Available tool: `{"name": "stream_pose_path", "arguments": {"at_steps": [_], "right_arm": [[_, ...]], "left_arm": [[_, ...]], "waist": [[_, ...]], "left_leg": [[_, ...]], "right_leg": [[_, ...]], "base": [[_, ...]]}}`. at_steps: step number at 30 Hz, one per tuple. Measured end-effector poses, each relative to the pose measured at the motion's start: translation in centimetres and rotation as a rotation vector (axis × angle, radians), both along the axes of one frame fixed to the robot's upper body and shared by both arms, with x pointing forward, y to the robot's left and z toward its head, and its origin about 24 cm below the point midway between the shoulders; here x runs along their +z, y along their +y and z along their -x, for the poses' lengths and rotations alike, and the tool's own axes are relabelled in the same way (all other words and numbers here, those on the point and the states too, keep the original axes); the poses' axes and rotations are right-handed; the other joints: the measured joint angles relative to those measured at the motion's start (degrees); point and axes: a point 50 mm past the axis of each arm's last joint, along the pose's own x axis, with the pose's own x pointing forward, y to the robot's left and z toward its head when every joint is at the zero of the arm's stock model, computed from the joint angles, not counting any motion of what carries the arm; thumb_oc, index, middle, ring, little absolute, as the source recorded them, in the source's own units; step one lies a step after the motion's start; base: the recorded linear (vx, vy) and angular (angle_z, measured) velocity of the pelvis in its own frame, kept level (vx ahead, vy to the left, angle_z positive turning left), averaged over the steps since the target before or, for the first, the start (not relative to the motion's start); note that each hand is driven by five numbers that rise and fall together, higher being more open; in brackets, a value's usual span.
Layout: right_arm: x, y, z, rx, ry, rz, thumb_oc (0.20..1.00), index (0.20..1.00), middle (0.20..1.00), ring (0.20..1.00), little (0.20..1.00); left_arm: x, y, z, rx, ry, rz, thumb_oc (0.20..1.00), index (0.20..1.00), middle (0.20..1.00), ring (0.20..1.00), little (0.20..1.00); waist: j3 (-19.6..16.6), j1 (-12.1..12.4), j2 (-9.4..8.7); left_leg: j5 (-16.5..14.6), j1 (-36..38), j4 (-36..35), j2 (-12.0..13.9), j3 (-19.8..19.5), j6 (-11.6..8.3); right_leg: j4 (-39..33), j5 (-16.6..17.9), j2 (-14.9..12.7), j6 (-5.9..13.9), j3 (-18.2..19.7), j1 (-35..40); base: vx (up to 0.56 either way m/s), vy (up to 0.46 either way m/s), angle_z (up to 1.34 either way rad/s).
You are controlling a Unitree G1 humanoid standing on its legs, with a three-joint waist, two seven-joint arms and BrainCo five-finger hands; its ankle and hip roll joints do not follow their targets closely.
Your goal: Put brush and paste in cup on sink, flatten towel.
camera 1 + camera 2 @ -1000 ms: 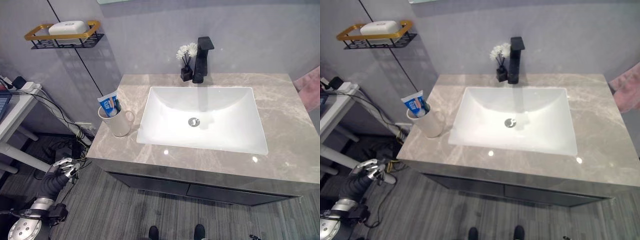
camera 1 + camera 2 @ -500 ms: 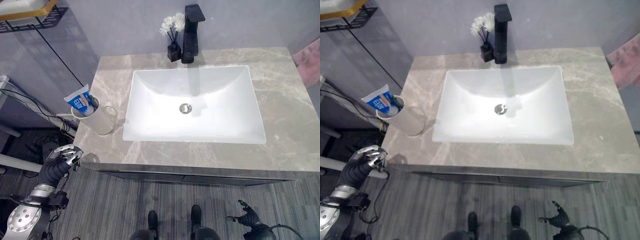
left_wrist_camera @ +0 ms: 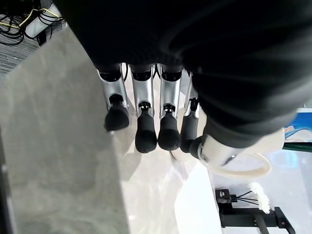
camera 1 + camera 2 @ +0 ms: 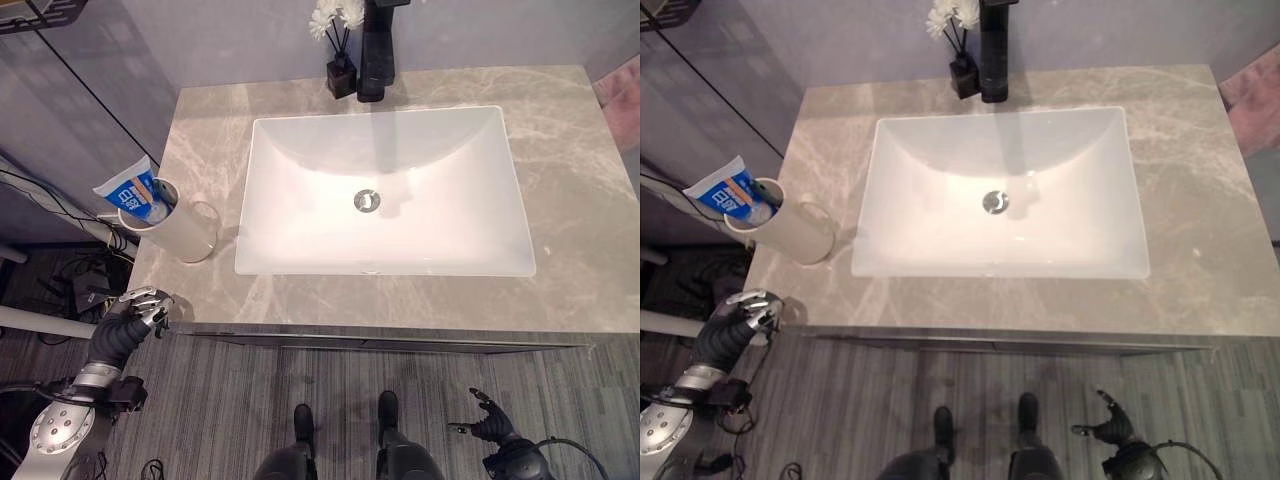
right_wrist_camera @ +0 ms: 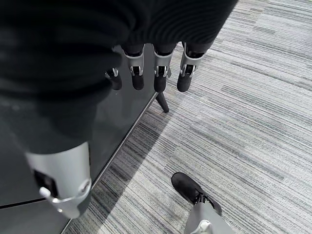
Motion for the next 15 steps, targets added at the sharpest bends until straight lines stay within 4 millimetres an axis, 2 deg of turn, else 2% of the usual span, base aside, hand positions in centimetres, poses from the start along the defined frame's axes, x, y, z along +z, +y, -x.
{"name": "stream_pose_path", "arguments": {"at_steps": [9, 15], "right_arm": [[0.4, -0.1, -1.1, 0.000, -0.032, 0.014, 1.000, 1.000, 1.000, 1.000, 1.000], [1.0, 0.0, -2.2, 0.012, -0.067, 0.016, 1.000, 1.000, 1.000, 1.000, 1.000]], "left_arm": [[1.3, 0.0, -1.3, 0.013, -0.091, -0.001, 0.200, 0.200, 0.200, 0.200, 0.200], [2.7, 0.1, -1.9, 0.010, -0.157, -0.023, 0.200, 0.200, 0.200, 0.200, 0.200]], "waist": [[0.64, -0.06, -0.46], [2.48, 0.07, -0.99]], "left_leg": [[0.16, -2.05, 0.00, 0.03, 0.34, -0.02], [0.17, -2.50, 0.00, 0.08, 1.19, -0.03]], "right_leg": [[0.00, 0.37, 0.09, -0.12, 0.53, -2.31], [0.00, 0.61, 0.19, -0.08, 1.21, -3.16]], "base": [[0.00, 0.001, -0.01], [0.01, 0.002, -0.06]]}}
